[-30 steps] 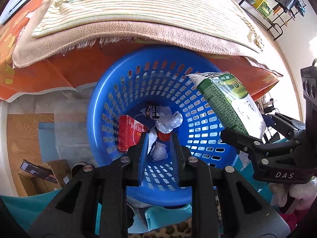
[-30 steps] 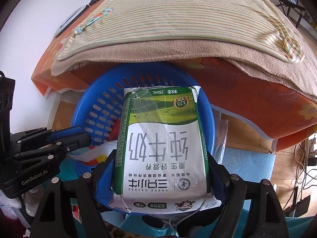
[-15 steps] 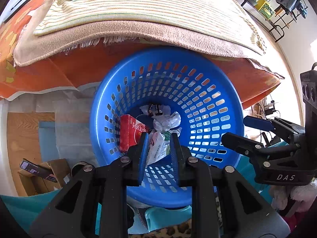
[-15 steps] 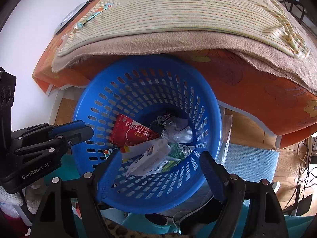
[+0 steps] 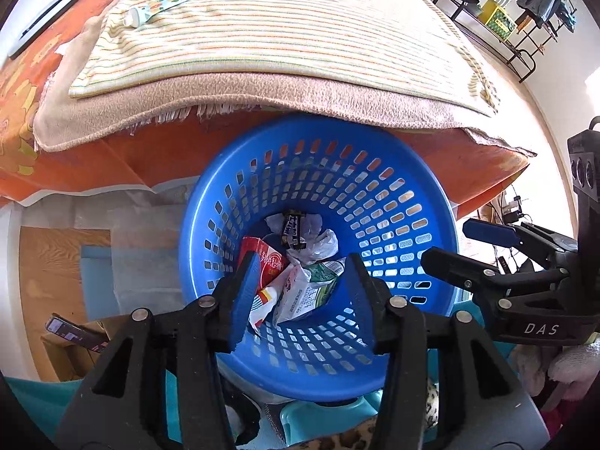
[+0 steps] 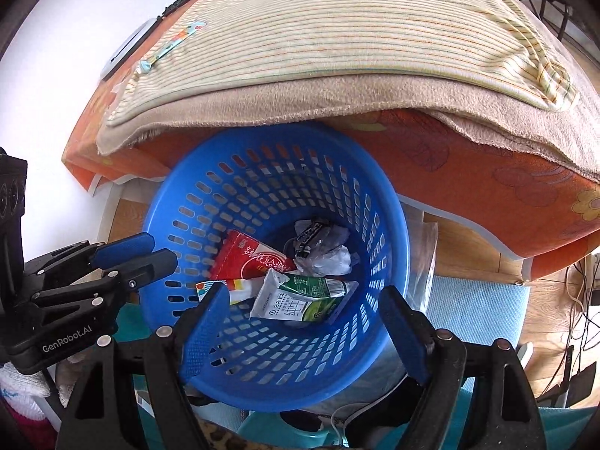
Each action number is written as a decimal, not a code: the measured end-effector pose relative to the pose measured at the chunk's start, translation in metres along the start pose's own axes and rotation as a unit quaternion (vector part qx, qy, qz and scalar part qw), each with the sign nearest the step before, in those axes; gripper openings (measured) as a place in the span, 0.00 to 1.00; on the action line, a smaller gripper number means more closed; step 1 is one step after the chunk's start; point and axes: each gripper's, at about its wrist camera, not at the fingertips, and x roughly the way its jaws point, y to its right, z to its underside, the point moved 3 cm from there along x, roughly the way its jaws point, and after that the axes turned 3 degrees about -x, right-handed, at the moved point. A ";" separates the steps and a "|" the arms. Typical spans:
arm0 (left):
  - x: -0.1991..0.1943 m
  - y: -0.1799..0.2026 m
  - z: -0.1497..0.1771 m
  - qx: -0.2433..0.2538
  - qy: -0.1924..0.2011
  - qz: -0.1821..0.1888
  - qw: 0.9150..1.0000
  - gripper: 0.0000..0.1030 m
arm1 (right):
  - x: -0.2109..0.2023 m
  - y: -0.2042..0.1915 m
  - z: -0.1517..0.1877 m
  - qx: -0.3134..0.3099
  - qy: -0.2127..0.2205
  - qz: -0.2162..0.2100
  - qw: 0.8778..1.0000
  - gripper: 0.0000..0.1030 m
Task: Collect trash
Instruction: 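Lift both open tools out of the basket toward the bed, then grasp the orange-print tube with the left tool while the right tool grasps the black hair tie, then carry the tube and hair tie over the blue basket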
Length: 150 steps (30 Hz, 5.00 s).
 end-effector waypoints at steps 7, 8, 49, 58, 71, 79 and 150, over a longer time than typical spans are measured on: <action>-0.010 -0.002 -0.011 0.002 0.020 -0.003 1.000 0.46 | -0.011 0.005 -0.010 -0.002 0.029 0.015 0.999 0.87; -0.011 -0.002 -0.013 0.002 0.022 -0.004 1.000 0.46 | -0.014 0.006 -0.011 -0.003 0.035 0.021 0.999 0.88; -0.010 -0.104 -0.213 0.015 0.056 -0.042 0.997 0.61 | -0.063 0.013 -0.157 -0.055 0.125 0.078 0.988 0.93; 0.011 -0.091 -0.212 0.065 0.040 -0.064 0.995 0.57 | -0.047 0.023 -0.222 -0.039 0.140 0.074 0.987 0.93; 0.006 -0.086 -0.220 0.063 0.060 -0.072 0.994 0.61 | -0.017 0.018 -0.290 -0.040 0.152 0.040 0.987 0.93; 0.018 -0.110 -0.223 0.022 0.033 -0.053 0.998 0.65 | 0.012 0.001 -0.339 -0.061 0.153 0.044 0.985 0.93; -0.052 -0.016 -0.074 0.012 0.092 0.017 0.996 0.35 | -0.079 -0.019 -0.099 -0.094 0.163 0.004 0.982 0.13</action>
